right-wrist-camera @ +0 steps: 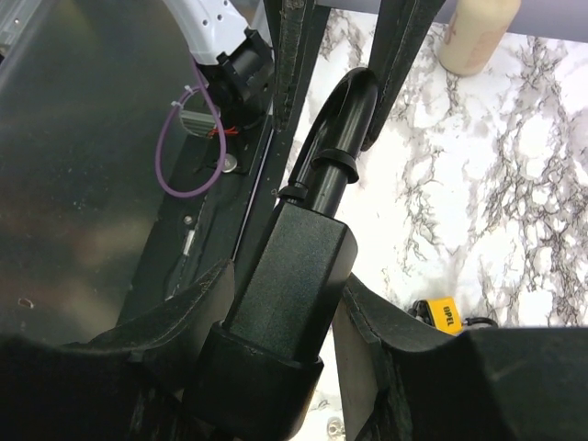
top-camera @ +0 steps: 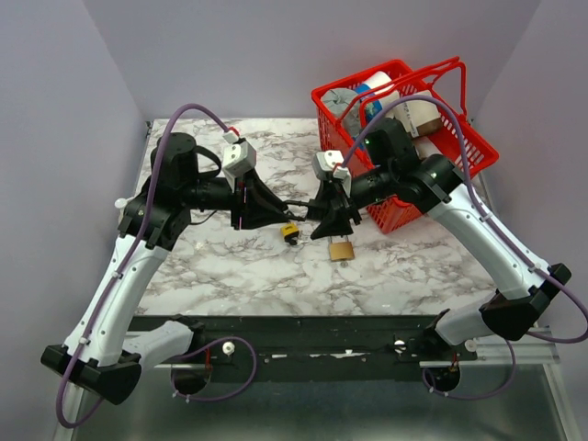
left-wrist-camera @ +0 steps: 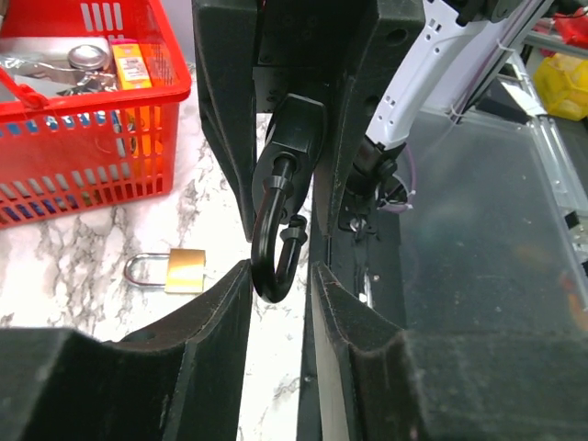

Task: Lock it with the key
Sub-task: Lock the lock.

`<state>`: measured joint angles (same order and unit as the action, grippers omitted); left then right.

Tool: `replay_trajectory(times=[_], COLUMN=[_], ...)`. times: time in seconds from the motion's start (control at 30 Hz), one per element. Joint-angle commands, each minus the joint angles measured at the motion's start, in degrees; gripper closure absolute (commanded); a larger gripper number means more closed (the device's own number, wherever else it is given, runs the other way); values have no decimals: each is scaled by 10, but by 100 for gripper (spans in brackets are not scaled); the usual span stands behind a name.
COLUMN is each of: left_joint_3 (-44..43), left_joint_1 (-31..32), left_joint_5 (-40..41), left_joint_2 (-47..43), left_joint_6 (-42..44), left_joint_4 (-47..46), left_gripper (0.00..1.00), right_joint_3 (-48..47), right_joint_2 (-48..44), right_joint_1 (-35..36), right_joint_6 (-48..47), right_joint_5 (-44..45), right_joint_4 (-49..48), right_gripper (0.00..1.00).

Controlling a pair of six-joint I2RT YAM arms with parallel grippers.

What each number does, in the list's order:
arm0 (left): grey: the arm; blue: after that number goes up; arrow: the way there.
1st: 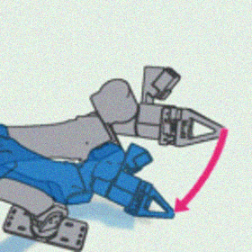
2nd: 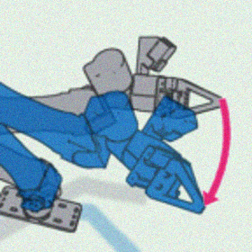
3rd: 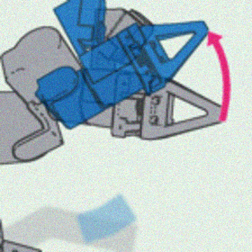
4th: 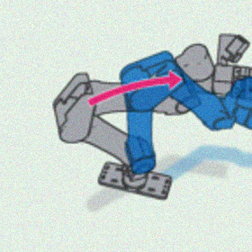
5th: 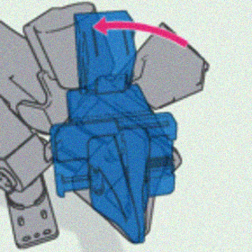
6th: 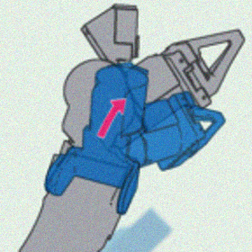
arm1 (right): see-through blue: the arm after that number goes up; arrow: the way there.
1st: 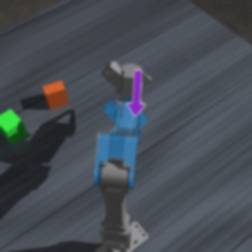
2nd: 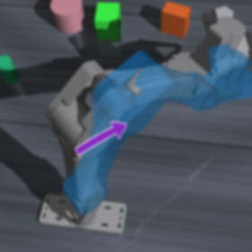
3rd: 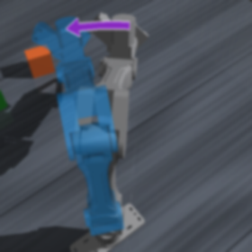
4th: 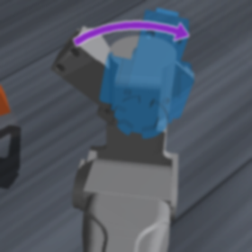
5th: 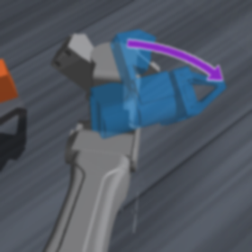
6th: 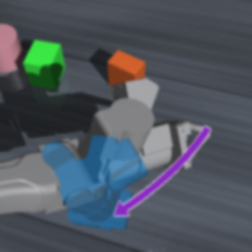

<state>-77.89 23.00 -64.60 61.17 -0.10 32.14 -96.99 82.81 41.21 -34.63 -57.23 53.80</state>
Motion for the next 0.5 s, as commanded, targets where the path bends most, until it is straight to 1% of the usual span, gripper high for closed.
replay_trajectory(times=[0.0, 0.07, 0.17, 0.2, 0.37, 0.47], left_joint_3=[6, 8, 8, 8, 27, 38], left_joint_1=[3, 3, 8, 12, 61, 70], left_joint_5=[-30, -28, -28, -27, -6, -7], left_joint_2=[3, 4, 10, 11, 1, 3], left_joint_6=[-19, -17, -20, -24, -13, -29], left_joint_4=[-22, -22, -30, -36, -54, -76], left_gripper=[66, 68, 91, 100, 100, 100], right_joint_3=[-21, -21, -22, -23, -31, -39], right_joint_2=[-12, -12, -10, -9, 5, 11], right_joint_1=[5, 6, 11, 12, 12, 13], right_joint_6=[-21, -24, -25, -23, 16, 31], right_joint_5=[-17, -20, -20, -24, -44, -52], right_joint_4=[-9, -7, -5, -3, -19, -33], right_gripper=[99, 99, 99, 99, 99, 99])
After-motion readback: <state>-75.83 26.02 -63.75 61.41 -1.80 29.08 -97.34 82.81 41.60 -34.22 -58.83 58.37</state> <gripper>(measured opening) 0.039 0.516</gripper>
